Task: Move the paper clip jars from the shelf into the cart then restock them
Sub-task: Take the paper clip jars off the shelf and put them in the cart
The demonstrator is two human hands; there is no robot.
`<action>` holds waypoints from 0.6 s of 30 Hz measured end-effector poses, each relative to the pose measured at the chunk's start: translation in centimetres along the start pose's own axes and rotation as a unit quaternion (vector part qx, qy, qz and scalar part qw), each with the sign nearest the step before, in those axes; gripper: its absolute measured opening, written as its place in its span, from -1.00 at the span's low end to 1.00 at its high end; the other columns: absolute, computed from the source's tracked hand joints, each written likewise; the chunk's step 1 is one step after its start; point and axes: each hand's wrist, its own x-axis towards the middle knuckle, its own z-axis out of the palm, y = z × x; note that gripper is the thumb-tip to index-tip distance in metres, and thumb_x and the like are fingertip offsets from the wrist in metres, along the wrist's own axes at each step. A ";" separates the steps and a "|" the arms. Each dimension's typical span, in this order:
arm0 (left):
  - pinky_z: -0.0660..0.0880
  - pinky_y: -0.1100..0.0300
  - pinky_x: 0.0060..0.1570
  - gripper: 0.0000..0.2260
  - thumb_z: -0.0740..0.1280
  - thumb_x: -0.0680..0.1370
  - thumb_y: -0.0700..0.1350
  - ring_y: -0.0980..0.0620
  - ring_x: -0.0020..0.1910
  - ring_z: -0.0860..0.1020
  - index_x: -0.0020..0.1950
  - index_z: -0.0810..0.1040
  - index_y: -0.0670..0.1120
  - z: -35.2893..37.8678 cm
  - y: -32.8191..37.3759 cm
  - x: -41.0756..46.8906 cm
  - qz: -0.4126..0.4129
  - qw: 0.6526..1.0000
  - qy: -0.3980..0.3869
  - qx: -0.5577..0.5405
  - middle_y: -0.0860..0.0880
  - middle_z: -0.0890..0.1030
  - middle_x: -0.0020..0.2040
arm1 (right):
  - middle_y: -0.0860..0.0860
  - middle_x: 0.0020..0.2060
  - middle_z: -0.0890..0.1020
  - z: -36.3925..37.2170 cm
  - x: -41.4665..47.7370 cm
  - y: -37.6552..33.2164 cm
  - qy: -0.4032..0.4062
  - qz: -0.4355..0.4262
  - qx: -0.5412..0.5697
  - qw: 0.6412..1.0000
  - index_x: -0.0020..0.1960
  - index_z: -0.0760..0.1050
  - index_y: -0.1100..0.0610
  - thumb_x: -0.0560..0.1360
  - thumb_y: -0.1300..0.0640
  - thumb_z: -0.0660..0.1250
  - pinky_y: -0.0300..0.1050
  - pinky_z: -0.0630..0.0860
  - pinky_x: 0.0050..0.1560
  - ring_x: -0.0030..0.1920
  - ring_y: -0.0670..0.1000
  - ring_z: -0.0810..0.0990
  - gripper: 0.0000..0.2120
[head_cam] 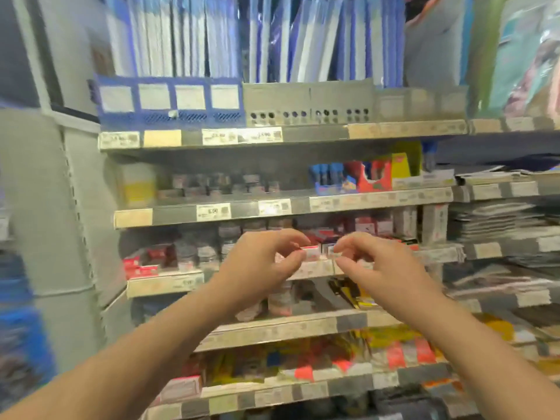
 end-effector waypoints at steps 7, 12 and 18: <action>0.46 0.28 0.02 -0.76 0.30 0.53 -0.04 0.20 -0.05 0.57 0.19 0.56 0.06 -2.1 -10.7 5.3 -0.040 0.996 0.040 0.069 0.10 0.65 0.00 | -0.16 -0.21 0.62 7.3 11.5 1.5 -0.034 -0.042 0.034 0.998 -0.08 0.52 -0.13 0.49 0.08 0.33 -0.30 0.49 -0.13 -0.14 -0.19 0.56 -0.90; 0.41 0.36 -0.02 -0.70 0.32 0.52 0.01 0.26 -0.07 0.54 0.25 0.51 0.09 -2.5 -16.6 10.1 -0.048 0.992 0.067 0.100 0.13 0.62 -0.01 | -0.19 -0.23 0.59 10.3 20.4 3.6 -0.039 -0.120 0.015 0.992 -0.07 0.47 -0.16 0.49 0.05 0.31 -0.48 0.34 -0.25 -0.18 -0.28 0.49 -0.90; 0.32 0.56 -0.05 -0.68 0.38 0.49 0.03 0.27 -0.01 0.52 0.24 0.52 0.06 -4.8 -23.0 14.8 -0.063 0.984 0.109 0.126 0.13 0.62 -0.03 | -0.21 -0.24 0.60 13.3 30.7 3.5 -0.089 -0.180 0.061 0.978 -0.16 0.47 -0.18 0.45 0.12 0.36 -0.52 0.35 -0.17 -0.20 -0.28 0.53 -0.81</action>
